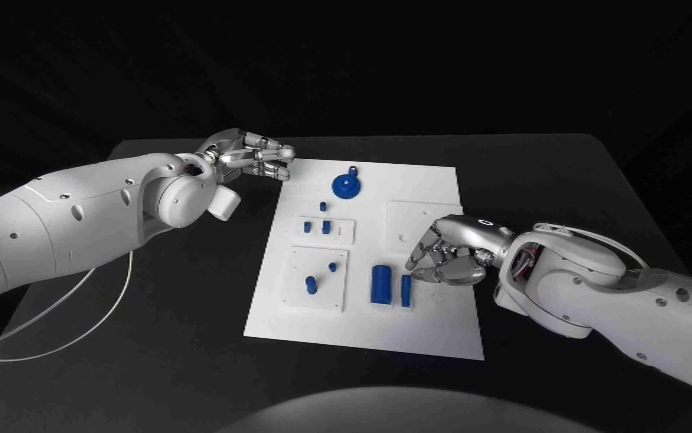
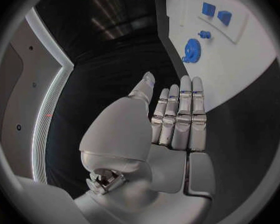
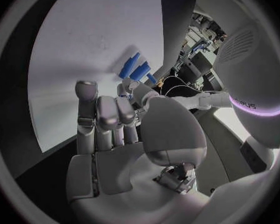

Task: Assemble the parts on the task board

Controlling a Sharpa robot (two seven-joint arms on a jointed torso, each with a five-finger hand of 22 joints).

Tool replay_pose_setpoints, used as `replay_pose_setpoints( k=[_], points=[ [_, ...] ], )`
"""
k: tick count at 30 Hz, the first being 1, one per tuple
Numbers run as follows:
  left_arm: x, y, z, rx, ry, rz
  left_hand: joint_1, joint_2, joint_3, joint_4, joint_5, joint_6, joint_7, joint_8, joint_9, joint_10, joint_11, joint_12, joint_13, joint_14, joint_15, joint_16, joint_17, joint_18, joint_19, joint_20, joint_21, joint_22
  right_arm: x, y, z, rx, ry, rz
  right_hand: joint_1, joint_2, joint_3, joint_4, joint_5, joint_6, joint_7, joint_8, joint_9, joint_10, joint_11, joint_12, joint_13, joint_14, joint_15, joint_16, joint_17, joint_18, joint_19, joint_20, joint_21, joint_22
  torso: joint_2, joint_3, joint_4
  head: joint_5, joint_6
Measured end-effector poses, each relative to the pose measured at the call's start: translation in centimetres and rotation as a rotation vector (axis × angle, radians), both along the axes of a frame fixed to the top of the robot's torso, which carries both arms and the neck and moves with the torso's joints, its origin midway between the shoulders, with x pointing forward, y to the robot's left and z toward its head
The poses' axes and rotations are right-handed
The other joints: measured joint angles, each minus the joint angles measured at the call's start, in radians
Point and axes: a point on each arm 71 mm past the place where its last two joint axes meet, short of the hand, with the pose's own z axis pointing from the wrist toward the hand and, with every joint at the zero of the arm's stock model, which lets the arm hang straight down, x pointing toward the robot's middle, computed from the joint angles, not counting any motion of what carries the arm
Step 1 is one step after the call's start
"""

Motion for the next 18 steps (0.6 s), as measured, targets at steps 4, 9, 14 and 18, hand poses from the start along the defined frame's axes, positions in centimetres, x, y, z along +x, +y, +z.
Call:
replay_pose_setpoints(
  k=[4,9,14,18],
  points=[
    [0.01,0.01,0.0,0.0,0.0,0.0,0.0,0.0,0.0,0.0,0.0,0.0,0.0,0.0,0.0,0.0,0.0,0.0,0.0,0.0,0.0,0.0,0.0,0.0,0.0,0.0,0.0,-0.001,0.05,0.07,-0.2,-0.008,-0.001,-0.004,0.0,0.0,-0.01,0.01,0.0,0.0,0.0,0.0,0.0,0.0,0.0,0.0,0.0,0.0,0.0,0.0,-0.001,0.0,0.0,0.0,0.0,0.0,0.0,-0.0001,0.0001,0.0,0.0],
    [0.01,0.02,0.0,0.0,0.0,0.0,0.0,0.0,0.0,0.0,0.0,0.0,0.0,0.0,0.0,0.0,0.0,0.0,0.0,0.0,0.0,0.0,0.0,0.0,0.0,0.0,0.0,-0.001,0.01,0.11,-0.49,-0.015,0.002,-0.007,0.0,0.0,-0.012,0.012,-0.001,0.002,-0.002,0.0,0.0,0.0,0.0,0.0,0.0,0.0,0.0,0.0,-0.002,0.0,0.0,0.0,0.0,0.0,0.0,-0.0003,0.0001,0.0,-0.002],
    [0.01,0.03,-0.01,0.0,0.0,0.0,0.0,0.0,0.0,0.0,0.0,0.0,0.0,0.0,0.0,0.0,0.0,0.0,0.0,0.0,0.0,0.0,0.0,0.0,0.0,0.0,0.0,-0.001,-0.06,0.27,-0.66,-0.019,0.006,-0.004,0.0,0.0,-0.015,0.015,-0.005,0.005,-0.005,0.0,0.0,0.0,0.0,0.0,0.0,0.0,0.0,0.0,-0.002,0.0,0.0,0.0,0.0,0.0,0.0,-0.0004,0.0,0.0,-0.004],
    [0.01,0.04,-0.01,0.001,0.001,0.001,0.0,0.0,0.0,0.0,0.0,0.0,0.0,0.0,0.0,0.0,0.0,0.0,0.0,0.0,0.0,0.0,0.0,0.0,0.0,0.0,0.0,-0.001,-0.1,0.38,-0.77,-0.021,0.011,-0.001,0.0,0.0,-0.019,0.017,-0.008,0.009,-0.009,0.0,0.0,0.0,0.0,0.0,0.0,0.0,0.0,0.0,-0.002,0.0,0.0,0.0,0.0,0.0,-0.001,-0.0004,-0.0001,0.001,-0.005]
  ],
)
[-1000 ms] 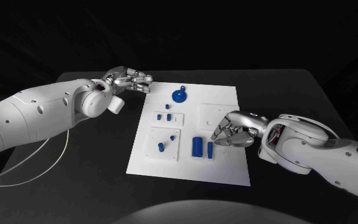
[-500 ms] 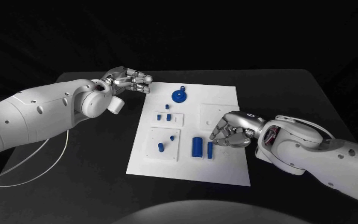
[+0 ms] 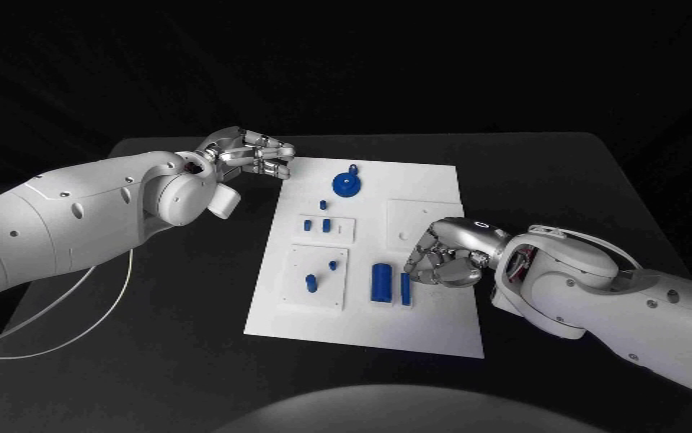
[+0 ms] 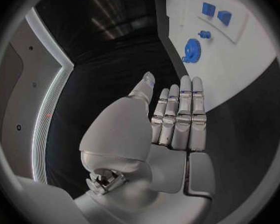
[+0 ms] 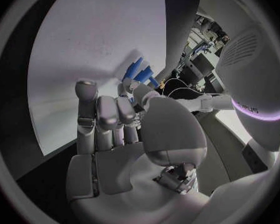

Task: Assemble the parts on the task board

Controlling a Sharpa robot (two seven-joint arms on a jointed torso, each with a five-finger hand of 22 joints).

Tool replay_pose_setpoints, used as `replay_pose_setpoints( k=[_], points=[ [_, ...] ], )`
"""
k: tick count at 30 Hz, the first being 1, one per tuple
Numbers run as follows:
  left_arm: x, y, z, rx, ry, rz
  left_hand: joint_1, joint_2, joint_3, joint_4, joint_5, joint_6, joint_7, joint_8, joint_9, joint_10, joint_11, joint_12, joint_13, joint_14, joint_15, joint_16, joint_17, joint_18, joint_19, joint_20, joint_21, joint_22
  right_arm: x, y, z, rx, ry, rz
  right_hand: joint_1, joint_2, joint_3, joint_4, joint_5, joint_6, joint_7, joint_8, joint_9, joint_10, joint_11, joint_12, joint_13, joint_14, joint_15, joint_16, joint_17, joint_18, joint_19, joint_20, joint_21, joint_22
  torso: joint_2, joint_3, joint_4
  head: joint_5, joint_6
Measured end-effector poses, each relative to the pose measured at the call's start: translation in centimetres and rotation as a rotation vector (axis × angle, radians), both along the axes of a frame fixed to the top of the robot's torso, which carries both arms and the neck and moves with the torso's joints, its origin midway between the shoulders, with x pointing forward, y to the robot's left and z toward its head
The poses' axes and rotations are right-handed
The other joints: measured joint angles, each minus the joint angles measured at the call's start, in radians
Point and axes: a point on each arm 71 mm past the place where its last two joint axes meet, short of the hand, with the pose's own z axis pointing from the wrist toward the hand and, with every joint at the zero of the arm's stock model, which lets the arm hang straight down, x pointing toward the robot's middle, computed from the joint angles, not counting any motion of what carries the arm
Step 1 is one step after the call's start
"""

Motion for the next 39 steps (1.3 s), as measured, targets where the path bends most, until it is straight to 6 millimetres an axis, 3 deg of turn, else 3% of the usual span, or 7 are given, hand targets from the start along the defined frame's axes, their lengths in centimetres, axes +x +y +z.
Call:
replay_pose_setpoints(
  k=[9,16,32,39],
  points=[
    [0.0,0.04,-0.02,0.001,0.001,0.001,0.0,0.0,0.0,0.0,0.0,0.0,0.0,0.0,0.0,0.0,0.0,0.0,0.0,0.0,0.0,0.0,0.0,0.0,0.0,0.0,0.004,-0.001,-0.01,0.09,-0.05,-0.003,0.004,0.003,0.0,0.0,-0.002,-0.003,-0.005,0.017,-0.005,0.004,-0.001,0.002,-0.003,0.0,0.0,0.0,0.0,0.0,-0.001,0.0,0.0,0.0,0.0,-0.001,0.0,0.0002,0.0,0.003,-0.003],
    [0.0,0.06,-0.04,0.002,0.003,0.001,0.0,0.0,0.0,0.0,0.0,0.0,0.0,0.0,0.0,0.0,0.0,0.0,0.0,0.0,0.0,0.0,0.0,0.0,0.0,0.0,0.004,-0.001,-0.08,0.19,-0.09,-0.002,0.007,0.005,0.012,0.012,-0.005,-0.016,-0.051,0.036,-0.007,0.004,0.0,0.003,-0.004,0.0,-0.001,0.0,0.0,0.0,-0.002,0.0,0.0,0.0,0.0,-0.001,0.0,0.0003,-0.0006,0.002,-0.004],
    [0.0,0.11,-0.08,0.005,0.007,0.002,0.0,0.0,0.0,0.0,0.0,0.0,0.0,0.0,0.0,0.0,0.0,0.0,0.0,0.0,0.0,0.0,0.0,0.0,0.0,0.0,0.004,-0.002,-0.05,0.21,-0.12,-0.006,0.005,-0.002,0.012,0.012,-0.019,-0.027,-0.051,0.043,-0.014,0.003,0.001,0.007,-0.007,-0.01,-0.006,0.0,0.0,0.0,-0.005,0.0,0.0,0.0,-0.004,-0.002,0.0,0.0,0.0,0.0,-0.003],
    [0.0,0.17,-0.1,0.006,0.008,0.003,0.0,0.0,0.0,0.0,0.0,0.0,0.0,0.0,0.0,0.0,0.0,0.0,0.0,0.0,0.0,0.0,0.0,0.0,0.0,0.0,0.004,-0.002,-0.04,0.16,-0.16,0.001,-0.01,-0.017,0.016,0.008,-0.028,0.011,-0.126,0.043,-0.014,0.004,0.002,0.007,-0.007,-0.012,-0.009,0.003,-0.003,0.0,-0.008,0.0,0.0,0.0,-0.008,-0.007,0.0,0.0,0.0,0.002,0.0]
  ],
)
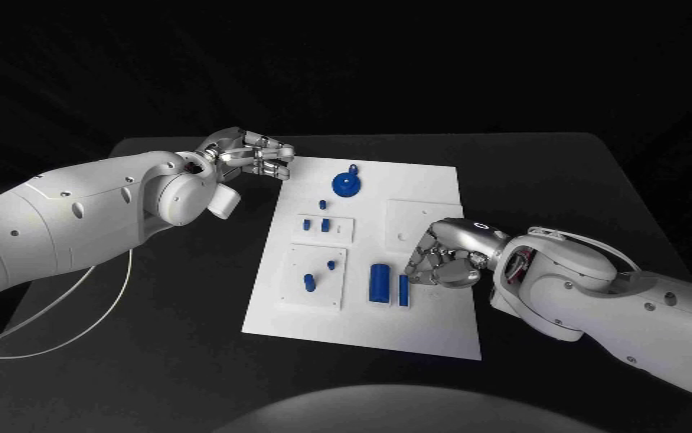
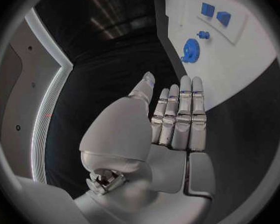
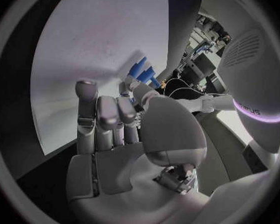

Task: Assemble the parts on the task board

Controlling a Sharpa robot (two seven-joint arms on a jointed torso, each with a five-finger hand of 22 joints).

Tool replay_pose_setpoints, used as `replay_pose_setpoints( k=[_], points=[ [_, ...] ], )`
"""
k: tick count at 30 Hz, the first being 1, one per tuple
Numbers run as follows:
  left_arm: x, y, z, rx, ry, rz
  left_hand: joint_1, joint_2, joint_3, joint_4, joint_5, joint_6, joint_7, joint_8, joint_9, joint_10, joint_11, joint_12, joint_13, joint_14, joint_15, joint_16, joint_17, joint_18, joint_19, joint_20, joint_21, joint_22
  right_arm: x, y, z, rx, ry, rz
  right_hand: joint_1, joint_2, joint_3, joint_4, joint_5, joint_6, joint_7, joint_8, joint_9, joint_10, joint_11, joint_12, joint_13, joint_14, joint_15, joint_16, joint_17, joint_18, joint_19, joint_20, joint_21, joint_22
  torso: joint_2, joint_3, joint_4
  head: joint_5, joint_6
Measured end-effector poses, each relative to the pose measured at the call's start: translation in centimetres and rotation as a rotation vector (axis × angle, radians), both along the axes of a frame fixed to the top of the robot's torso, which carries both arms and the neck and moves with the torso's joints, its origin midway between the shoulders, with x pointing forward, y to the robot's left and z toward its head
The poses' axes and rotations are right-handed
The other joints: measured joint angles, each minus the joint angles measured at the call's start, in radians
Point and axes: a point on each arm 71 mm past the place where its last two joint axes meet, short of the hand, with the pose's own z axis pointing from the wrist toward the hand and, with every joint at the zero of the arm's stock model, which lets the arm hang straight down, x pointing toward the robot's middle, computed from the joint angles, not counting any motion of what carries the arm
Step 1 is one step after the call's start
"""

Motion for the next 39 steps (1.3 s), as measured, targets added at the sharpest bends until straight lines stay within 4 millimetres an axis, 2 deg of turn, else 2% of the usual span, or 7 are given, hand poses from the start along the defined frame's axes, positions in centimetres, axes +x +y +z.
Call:
replay_pose_setpoints(
  k=[3,10,21,25,31,34,39],
  points=[
    [0.0,0.03,-0.01,0.0,0.0,0.001,0.0,0.0,0.0,0.0,0.0,0.0,0.0,0.0,0.0,0.0,0.0,0.0,0.0,0.0,0.0,0.0,0.0,0.0,0.0,0.0,0.0,0.0,0.02,0.01,0.11,0.008,-0.01,-0.006,0.005,-0.013,-0.002,0.019,-0.002,0.0,0.0,0.0,-0.001,0.0,0.0,0.0,0.0,0.0,0.0,0.0,0.0,0.0,0.0,0.0,0.0,-0.002,0.0,-0.0001,0.0,0.001,0.0],
    [0.0,0.04,-0.02,0.001,0.001,0.001,0.0,0.0,0.0,0.0,0.0,0.0,0.0,0.0,0.0,0.0,0.0,0.0,0.0,0.0,0.0,0.0,0.0,0.0,0.0,0.0,0.0,0.0,-0.02,0.04,0.4,0.029,-0.03,-0.014,0.005,-0.013,-0.023,0.038,0.021,0.0,0.0,0.0,-0.001,0.0,0.0,0.0,0.0,0.0,0.0,0.0,0.0,0.0,0.0,0.0,0.0,-0.003,0.0,0.0005,-0.0007,0.001,0.0],
    [-0.01,0.04,-0.03,0.002,0.001,0.001,0.0,0.0,0.0,0.0,0.0,0.0,0.0,0.0,0.0,0.0,0.0,0.0,0.0,0.0,0.0,0.0,0.0,0.0,0.0,0.0,0.0,0.0,-0.11,0.23,0.54,0.05,-0.03,-0.01,0.005,-0.013,-0.035,0.039,0.027,0.0,0.0,0.0,-0.001,0.0,0.0,0.0,0.0,0.0,0.0,0.0,0.0,0.0,0.0,0.0,0.0,-0.005,0.001,0.0007,-0.0001,0.0,-0.003],
    [-0.01,0.03,-0.03,0.001,0.001,0.0,0.0,0.0,0.0,0.0,0.0,0.0,0.0,0.0,0.0,0.0,0.0,0.0,0.0,0.0,0.0,0.0,0.0,0.0,0.0,0.0,0.0,0.0,-0.07,0.31,0.37,0.048,-0.022,-0.007,0.012,-0.006,-0.031,0.028,0.027,0.0,0.0,0.0,-0.001,0.0,0.0,0.0,0.0,0.0,0.0,0.0,0.0,0.0,0.0,0.0,0.0,-0.005,0.001,0.0,0.0,-0.001,-0.004],
    [-0.02,0.04,-0.03,0.002,0.002,0.0,0.0,0.0,0.0,0.0,0.0,0.0,0.0,0.0,0.0,0.0,0.0,0.0,0.0,0.0,0.0,0.0,0.0,0.0,0.0,0.0,0.0,0.0,-0.34,0.54,-0.24,0.042,0.002,0.002,0.018,0.0,0.009,-0.012,0.014,0.0,0.0,0.0,-0.001,0.0,0.0,0.0,0.001,0.0,0.0,0.0,0.0,0.0,0.0,0.0,0.004,-0.005,0.001,0.0,0.0006,0.0,-0.004],
    [-0.03,0.07,-0.03,0.002,0.002,0.001,0.0,0.0,0.0,0.0,0.0,0.0,0.0,0.0,0.0,0.0,0.0,0.0,0.0,0.0,0.0,0.0,0.0,0.0,0.0,0.0,0.0,0.0,-0.31,0.6,-0.26,0.04,0.002,0.004,0.013,0.005,0.025,-0.028,0.031,0.005,0.006,0.0,-0.001,0.0,0.0,0.0,0.001,0.0,0.0,0.0,0.0,0.0,0.0,0.0,0.004,-0.004,0.001,0.0,0.0006,0.001,-0.005],
    [-0.04,0.12,-0.03,0.002,0.002,0.001,0.0,0.0,0.0,0.0,0.0,0.0,0.0,0.0,0.0,0.0,0.0,0.0,0.0,0.0,0.0,0.0,0.0,0.0,0.0,0.0,0.0,-0.002,-0.31,0.71,-0.25,0.037,-0.002,0.009,0.005,0.013,0.049,-0.058,0.035,0.017,0.004,-0.001,-0.001,0.0,0.0,0.0,0.001,0.0,0.0,0.0,0.0,0.0,0.0,0.0,0.004,-0.001,0.001,0.0,0.0006,0.002,-0.005]
  ],
)
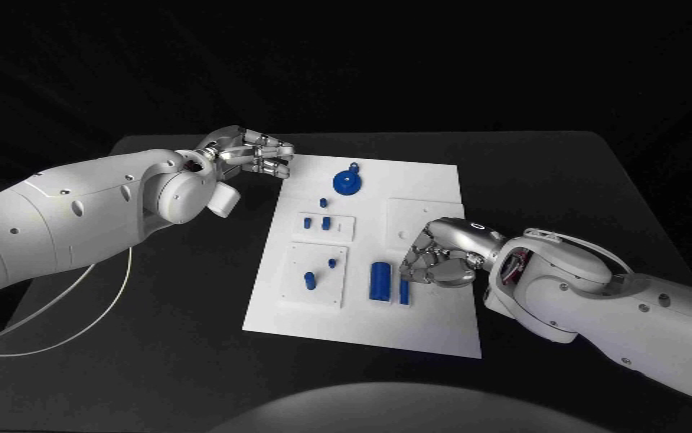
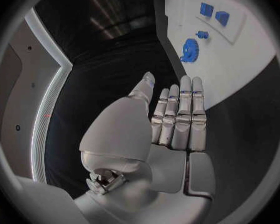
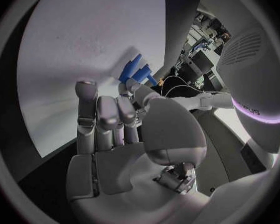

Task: Assemble the parts on the task board

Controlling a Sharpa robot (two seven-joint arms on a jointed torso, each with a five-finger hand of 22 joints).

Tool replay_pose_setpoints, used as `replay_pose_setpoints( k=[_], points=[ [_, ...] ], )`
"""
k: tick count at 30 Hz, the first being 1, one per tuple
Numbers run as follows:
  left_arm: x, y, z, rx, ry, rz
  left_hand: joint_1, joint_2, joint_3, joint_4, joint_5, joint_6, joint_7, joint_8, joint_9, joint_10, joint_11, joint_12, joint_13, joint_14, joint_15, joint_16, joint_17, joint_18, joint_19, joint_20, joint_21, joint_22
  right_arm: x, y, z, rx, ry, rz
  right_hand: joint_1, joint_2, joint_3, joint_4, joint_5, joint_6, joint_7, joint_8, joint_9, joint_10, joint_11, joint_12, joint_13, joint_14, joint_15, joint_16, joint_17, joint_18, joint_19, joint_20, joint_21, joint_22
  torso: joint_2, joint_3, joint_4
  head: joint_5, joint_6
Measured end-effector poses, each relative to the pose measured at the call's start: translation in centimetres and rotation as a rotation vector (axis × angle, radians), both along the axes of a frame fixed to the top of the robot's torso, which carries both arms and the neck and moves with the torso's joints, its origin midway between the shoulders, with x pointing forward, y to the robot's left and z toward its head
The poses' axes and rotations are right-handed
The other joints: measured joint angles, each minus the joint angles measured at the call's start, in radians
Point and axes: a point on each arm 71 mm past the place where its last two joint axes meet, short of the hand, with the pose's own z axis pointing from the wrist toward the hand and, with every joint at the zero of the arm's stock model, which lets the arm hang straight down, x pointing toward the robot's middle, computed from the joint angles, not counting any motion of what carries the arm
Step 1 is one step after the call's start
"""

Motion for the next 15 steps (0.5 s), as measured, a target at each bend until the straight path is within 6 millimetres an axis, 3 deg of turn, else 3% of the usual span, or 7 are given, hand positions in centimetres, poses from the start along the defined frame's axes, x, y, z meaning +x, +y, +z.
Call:
replay_pose_setpoints(
  k=[9,15],
  points=[
    [-0.01,0.0,-0.01,0.0,0.001,0.0,0.0,0.0,0.0,0.0,0.0,0.0,0.0,0.0,0.0,0.0,0.0,0.0,0.0,0.0,0.0,0.0,0.0,0.0,0.0,0.0,0.0,0.0,-0.03,0.22,-0.11,-0.009,-0.01,0.007,-0.004,0.004,0.021,-0.021,-0.018,0.011,-0.001,0.001,0.002,0.005,-0.002,-0.004,0.0,0.0,0.0,-0.004,-0.004,0.0,0.0,0.0,0.0,0.002,0.0,0.0006,-0.0012,0.0,-0.002],
    [-0.01,0.03,-0.01,0.001,0.001,0.0,0.0,0.0,0.0,0.0,0.0,-0.004,0.004,0.0,0.0,0.0,0.0,0.0,0.0,0.0,0.0,0.0,0.0,0.0,0.0,0.0,0.0,0.0,-0.2,0.24,-0.49,-0.023,-0.011,0.012,-0.004,0.004,0.039,-0.024,-0.086,0.014,0.001,0.001,0.005,0.005,-0.002,-0.004,0.002,0.0,0.0,-0.004,-0.003,0.0,0.0,0.0,0.0,0.004,0.0,0.0008,-0.0007,0.001,-0.003]
  ],
)
